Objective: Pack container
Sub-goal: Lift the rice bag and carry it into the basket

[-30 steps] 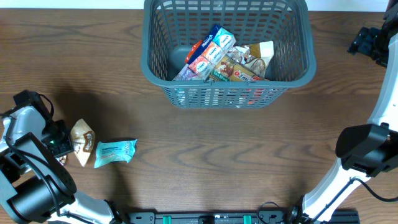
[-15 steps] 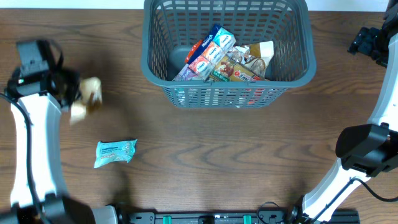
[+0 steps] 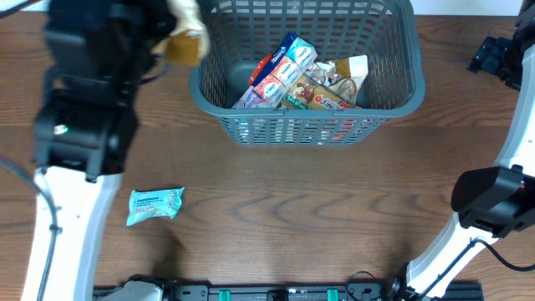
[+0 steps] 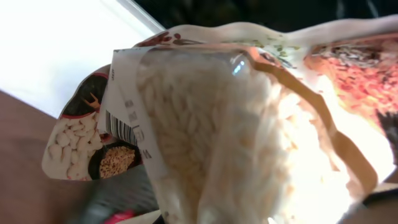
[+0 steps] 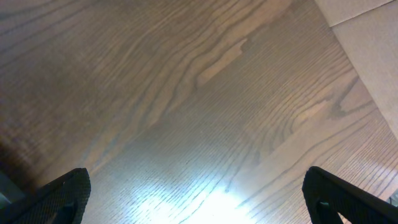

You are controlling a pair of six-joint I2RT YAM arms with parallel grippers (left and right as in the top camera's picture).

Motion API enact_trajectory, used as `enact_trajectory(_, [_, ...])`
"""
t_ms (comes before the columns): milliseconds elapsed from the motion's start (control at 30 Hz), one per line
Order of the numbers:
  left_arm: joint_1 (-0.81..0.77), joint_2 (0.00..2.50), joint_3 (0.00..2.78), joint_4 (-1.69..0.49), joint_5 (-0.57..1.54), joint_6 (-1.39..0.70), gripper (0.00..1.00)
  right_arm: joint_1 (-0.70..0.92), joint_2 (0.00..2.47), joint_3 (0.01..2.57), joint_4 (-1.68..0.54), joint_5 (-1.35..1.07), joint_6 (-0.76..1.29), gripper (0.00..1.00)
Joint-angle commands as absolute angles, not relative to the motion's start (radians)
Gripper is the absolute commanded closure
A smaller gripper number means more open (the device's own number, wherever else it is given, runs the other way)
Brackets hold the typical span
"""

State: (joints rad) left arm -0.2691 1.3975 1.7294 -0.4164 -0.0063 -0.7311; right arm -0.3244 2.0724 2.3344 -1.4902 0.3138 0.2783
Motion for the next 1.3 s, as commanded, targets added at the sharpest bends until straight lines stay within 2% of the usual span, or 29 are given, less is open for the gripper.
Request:
enact_trajectory(0, [-0.347, 1.470, 1.743, -0.382, -0.015, -0.711, 0.94, -0.333, 2.080, 2.333, -1.488, 0.324, 0.291, 0.01])
enact_trajectory(333, [-0.508, 1.676, 1.743, -0.267, -0.015, -0.711, 0.94, -0.333, 2.080, 2.333, -1.488, 0.324, 0.291, 0.01])
enact_trajectory(633, [-0.520, 1.792, 1.743, -0.389, -0.093, -0.711, 0.94, -0.333, 2.080, 2.333, -1.488, 0.324, 0.291, 0.01])
enact_trajectory(733, [-0.520, 1.826, 1.743, -0.437, -0.149, -0.709, 0.89, -0.333, 2.080, 2.333, -1.488, 0.324, 0.291, 0.01])
enact_trajectory(1000, [-0.519, 1.888, 1.742, -0.507, -0.237, -0.691, 0.86, -0.333, 2.080, 2.333, -1.488, 0.324, 0.291, 0.01])
enact_trajectory(1033, [-0.517, 1.891, 1.742, -0.509, -0.238, -0.691, 0.83, -0.333, 2.080, 2.333, -1.488, 0.324, 0.291, 0.01])
enact_trajectory(1133, [-0.506, 1.891, 1.742, -0.513, -0.238, -0.688, 0.62, -0.333, 2.080, 2.333, -1.488, 0.324, 0.291, 0.01])
enact_trajectory(1167, [-0.502, 1.891, 1.743, -0.511, -0.238, -0.686, 0.49, -0.333, 2.080, 2.333, -1.488, 0.324, 0.291, 0.01])
enact_trajectory(1267, [-0.486, 1.890, 1.748, -0.508, -0.237, -0.643, 0.22, -0.333, 2.080, 2.333, -1.488, 0.324, 0.291, 0.01])
